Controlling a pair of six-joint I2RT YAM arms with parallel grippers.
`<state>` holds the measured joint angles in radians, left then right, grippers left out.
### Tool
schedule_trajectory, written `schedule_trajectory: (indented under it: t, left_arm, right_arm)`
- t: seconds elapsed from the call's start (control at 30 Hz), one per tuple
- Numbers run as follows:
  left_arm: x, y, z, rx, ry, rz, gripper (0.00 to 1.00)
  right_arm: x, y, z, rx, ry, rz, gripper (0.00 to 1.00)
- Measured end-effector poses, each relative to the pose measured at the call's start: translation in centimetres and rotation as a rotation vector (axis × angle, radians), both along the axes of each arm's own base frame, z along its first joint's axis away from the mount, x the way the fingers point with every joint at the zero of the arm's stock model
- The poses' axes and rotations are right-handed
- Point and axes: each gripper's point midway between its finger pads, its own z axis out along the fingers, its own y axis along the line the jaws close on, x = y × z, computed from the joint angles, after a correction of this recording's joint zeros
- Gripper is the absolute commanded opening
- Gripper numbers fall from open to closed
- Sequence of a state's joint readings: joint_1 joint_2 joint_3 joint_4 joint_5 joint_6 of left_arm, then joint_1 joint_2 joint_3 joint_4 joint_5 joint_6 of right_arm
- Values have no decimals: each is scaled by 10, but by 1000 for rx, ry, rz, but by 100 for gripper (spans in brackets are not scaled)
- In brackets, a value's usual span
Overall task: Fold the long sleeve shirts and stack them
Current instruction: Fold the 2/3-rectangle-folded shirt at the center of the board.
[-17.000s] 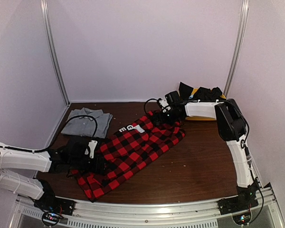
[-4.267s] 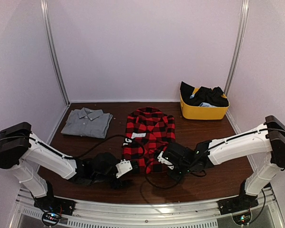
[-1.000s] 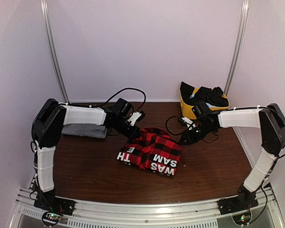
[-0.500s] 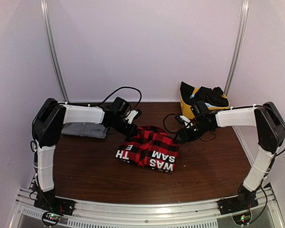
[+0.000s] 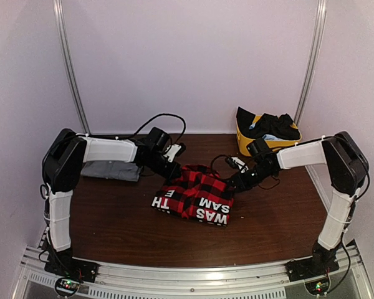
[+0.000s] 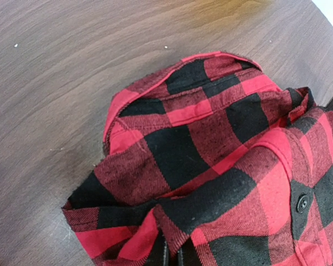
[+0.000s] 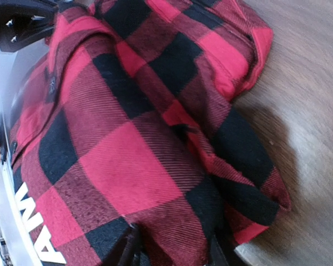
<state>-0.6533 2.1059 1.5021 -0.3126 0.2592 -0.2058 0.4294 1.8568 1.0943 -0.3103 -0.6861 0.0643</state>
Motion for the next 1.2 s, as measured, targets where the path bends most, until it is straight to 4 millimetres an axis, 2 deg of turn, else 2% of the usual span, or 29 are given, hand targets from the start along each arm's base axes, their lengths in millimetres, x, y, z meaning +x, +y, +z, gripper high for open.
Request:
schedule_trajectory:
  t: [0.1, 0.17, 0.33, 0.47, 0.77, 0.9, 1.0, 1.07, 1.2]
  left_arm:
    - [0, 0, 0, -2, 1, 2, 0]
    - [0, 0, 0, -3, 1, 2, 0]
    - [1, 2, 6, -9, -2, 4, 0]
    - [6, 6, 22, -33, -21, 15, 0]
    - [21, 9, 48, -79, -50, 23, 0]
    - [34, 1, 50, -90, -63, 24, 1]
    - [41, -4, 35, -83, -46, 23, 5]
    - [43, -4, 20, -70, -28, 25, 13]
    - [46, 0, -7, -34, 3, 43, 29]
  right_arm:
    - [-1, 5, 4, 31, -6, 19, 8]
    - [-2, 6, 6, 43, -10, 26, 1]
    - [-2, 6, 25, 67, -44, 28, 0]
    - [1, 5, 43, 83, -83, 23, 0]
    - [24, -2, 61, 100, -126, -12, 0]
    - [34, -6, 51, 93, -106, -33, 5]
    - [40, -8, 31, 77, -67, -46, 12]
    - [40, -10, 11, 60, -22, -57, 17]
    - [40, -14, -5, 40, 10, -72, 23]
